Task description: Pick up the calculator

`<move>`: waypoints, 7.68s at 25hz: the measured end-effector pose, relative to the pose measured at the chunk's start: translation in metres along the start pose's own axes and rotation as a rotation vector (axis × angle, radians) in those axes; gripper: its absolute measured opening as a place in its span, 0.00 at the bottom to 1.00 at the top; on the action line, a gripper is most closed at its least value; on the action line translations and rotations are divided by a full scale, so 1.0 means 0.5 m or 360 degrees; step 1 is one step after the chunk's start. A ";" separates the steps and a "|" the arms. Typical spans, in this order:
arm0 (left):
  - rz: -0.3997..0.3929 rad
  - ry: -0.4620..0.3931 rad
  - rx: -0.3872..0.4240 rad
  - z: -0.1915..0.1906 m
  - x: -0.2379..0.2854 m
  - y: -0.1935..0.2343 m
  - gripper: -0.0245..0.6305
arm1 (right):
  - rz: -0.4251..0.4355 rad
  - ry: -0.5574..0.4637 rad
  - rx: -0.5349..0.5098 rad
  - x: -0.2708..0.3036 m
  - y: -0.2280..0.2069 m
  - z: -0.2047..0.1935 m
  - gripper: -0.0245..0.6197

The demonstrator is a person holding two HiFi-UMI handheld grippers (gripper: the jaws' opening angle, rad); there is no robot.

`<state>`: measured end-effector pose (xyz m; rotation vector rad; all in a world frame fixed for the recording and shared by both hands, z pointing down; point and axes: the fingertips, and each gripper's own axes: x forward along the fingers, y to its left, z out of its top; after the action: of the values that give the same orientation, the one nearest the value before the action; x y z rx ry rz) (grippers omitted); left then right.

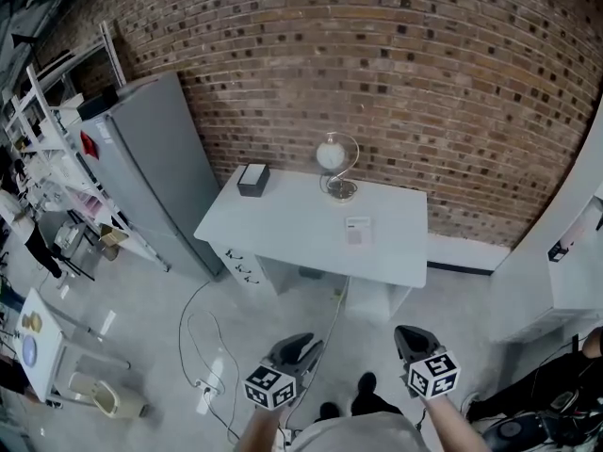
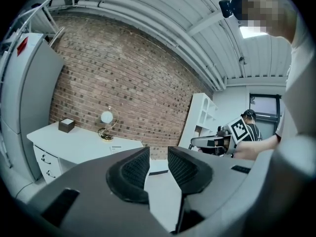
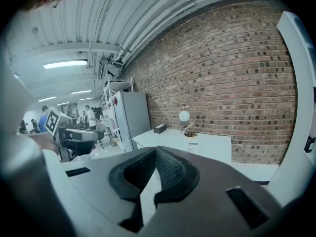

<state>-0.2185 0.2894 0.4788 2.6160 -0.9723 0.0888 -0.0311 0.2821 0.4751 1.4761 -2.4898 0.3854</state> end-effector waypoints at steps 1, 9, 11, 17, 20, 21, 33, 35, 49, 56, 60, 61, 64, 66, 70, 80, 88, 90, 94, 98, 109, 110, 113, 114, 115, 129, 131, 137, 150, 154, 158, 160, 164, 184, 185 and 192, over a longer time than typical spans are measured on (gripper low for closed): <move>0.0006 0.0002 -0.0005 0.001 0.006 0.007 0.24 | 0.0000 0.0004 0.0006 0.007 -0.007 -0.001 0.06; 0.0043 0.0022 -0.0034 0.010 0.091 0.072 0.24 | 0.0052 0.0035 0.0022 0.106 -0.075 0.004 0.06; 0.0054 0.0025 -0.0044 0.020 0.126 0.091 0.24 | 0.0067 0.0042 0.0010 0.137 -0.102 0.017 0.06; 0.0065 0.0040 -0.0045 0.058 0.244 0.154 0.24 | 0.0103 0.0068 0.0016 0.240 -0.197 0.049 0.06; 0.0077 0.0056 -0.0044 0.067 0.306 0.185 0.24 | 0.0120 0.0085 0.0021 0.289 -0.249 0.059 0.06; 0.0081 0.0059 -0.0045 0.069 0.327 0.196 0.24 | 0.0125 0.0087 0.0023 0.306 -0.267 0.062 0.06; 0.0161 0.0108 -0.0028 0.117 0.491 0.265 0.24 | 0.0183 0.0106 0.0075 0.432 -0.441 0.093 0.06; 0.0167 0.0116 -0.0028 0.117 0.511 0.276 0.24 | 0.0193 0.0105 0.0082 0.447 -0.455 0.093 0.06; 0.0048 0.0206 -0.0012 0.139 0.633 0.417 0.25 | 0.0122 0.0192 0.0097 0.576 -0.523 0.094 0.06; -0.0067 0.0266 0.0011 0.160 0.729 0.532 0.25 | 0.0053 0.0215 0.0098 0.691 -0.561 0.120 0.06; -0.0138 0.0322 0.0016 0.148 0.783 0.601 0.25 | 0.0008 0.0263 0.0078 0.753 -0.581 0.115 0.06; -0.0155 0.0338 0.0021 0.143 0.797 0.618 0.25 | 0.0000 0.0275 0.0067 0.767 -0.586 0.113 0.06; -0.0221 0.0394 0.0056 0.132 0.837 0.664 0.25 | -0.0037 0.0302 0.0060 0.805 -0.602 0.110 0.06; -0.0270 0.0442 0.0072 0.122 0.864 0.687 0.25 | -0.0068 0.0312 0.0075 0.824 -0.612 0.107 0.06; -0.0371 0.0507 0.0093 0.096 0.918 0.714 0.27 | -0.0115 0.0346 0.0116 0.858 -0.633 0.085 0.06; -0.0483 0.0649 0.0146 0.026 1.067 0.793 0.28 | -0.0126 0.0464 0.0209 0.933 -0.686 0.006 0.06; -0.0559 0.0824 0.0234 -0.073 1.186 0.851 0.31 | -0.0152 0.0508 0.0246 0.985 -0.719 -0.045 0.06; -0.0593 0.0878 0.0266 -0.098 1.217 0.860 0.32 | -0.0161 0.0505 0.0253 0.998 -0.731 -0.052 0.06; -0.0639 0.0976 0.0326 -0.154 1.272 0.880 0.33 | -0.0159 0.0544 0.0302 1.016 -0.746 -0.085 0.06; -0.0691 0.1100 0.0368 -0.213 1.309 0.896 0.35 | -0.0130 0.0575 0.0356 1.033 -0.755 -0.120 0.06; -0.0920 0.1517 0.0267 -0.350 1.334 0.917 0.37 | -0.0083 0.0602 0.0485 1.053 -0.746 -0.162 0.06; -0.0944 0.1546 0.0254 -0.358 1.333 0.916 0.37 | -0.0083 0.0604 0.0493 1.053 -0.744 -0.166 0.06; -0.1004 0.1628 0.0159 -0.383 1.331 0.911 0.36 | -0.0090 0.0613 0.0511 1.053 -0.742 -0.174 0.06; -0.1019 0.1649 0.0110 -0.388 1.331 0.910 0.36 | -0.0094 0.0614 0.0517 1.053 -0.742 -0.174 0.06; -0.1031 0.1667 0.0055 -0.390 1.330 0.909 0.36 | -0.0098 0.0613 0.0524 1.053 -0.742 -0.174 0.06; -0.1128 0.1687 -0.0342 -0.385 1.294 0.874 0.22 | -0.0184 0.0601 0.0515 1.030 -0.747 -0.164 0.06; -0.1087 0.1626 -0.0397 -0.373 1.287 0.873 0.21 | -0.0193 0.0596 0.0496 1.025 -0.747 -0.156 0.06; -0.0931 0.1494 -0.0568 -0.352 1.268 0.879 0.20 | -0.0193 0.0594 0.0458 1.013 -0.731 -0.140 0.06; -0.0744 0.1215 -0.0698 -0.273 1.224 0.878 0.19 | -0.0166 0.0577 0.0384 0.986 -0.701 -0.098 0.06; -0.0696 0.1120 -0.0722 -0.227 1.199 0.862 0.19 | -0.0153 0.0571 0.0310 0.967 -0.686 -0.075 0.06; -0.0634 0.1047 -0.0781 -0.186 1.160 0.840 0.19 | -0.0133 0.0557 0.0268 0.938 -0.660 -0.050 0.06; -0.0597 0.0988 -0.0814 -0.162 1.148 0.831 0.19 | -0.0128 0.0524 0.0263 0.923 -0.657 -0.034 0.06; -0.0517 0.0886 -0.0815 -0.118 1.115 0.817 0.19 | -0.0126 0.0494 0.0289 0.884 -0.651 -0.008 0.06; -0.0158 0.0364 -0.1172 0.044 0.913 0.622 0.19 | 0.0079 0.0355 0.0123 0.662 -0.646 0.098 0.06; -0.0134 0.0335 -0.1182 0.045 0.903 0.609 0.19 | 0.0102 0.0348 0.0112 0.650 -0.644 0.098 0.06; -0.0053 0.0162 -0.1274 0.059 0.837 0.502 0.19 | 0.0209 0.0306 0.0073 0.568 -0.627 0.096 0.06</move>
<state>-0.0627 -0.1575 0.6002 1.8679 -0.7238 -0.1471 0.1088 -0.1120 0.5552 1.2301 -2.4444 0.5821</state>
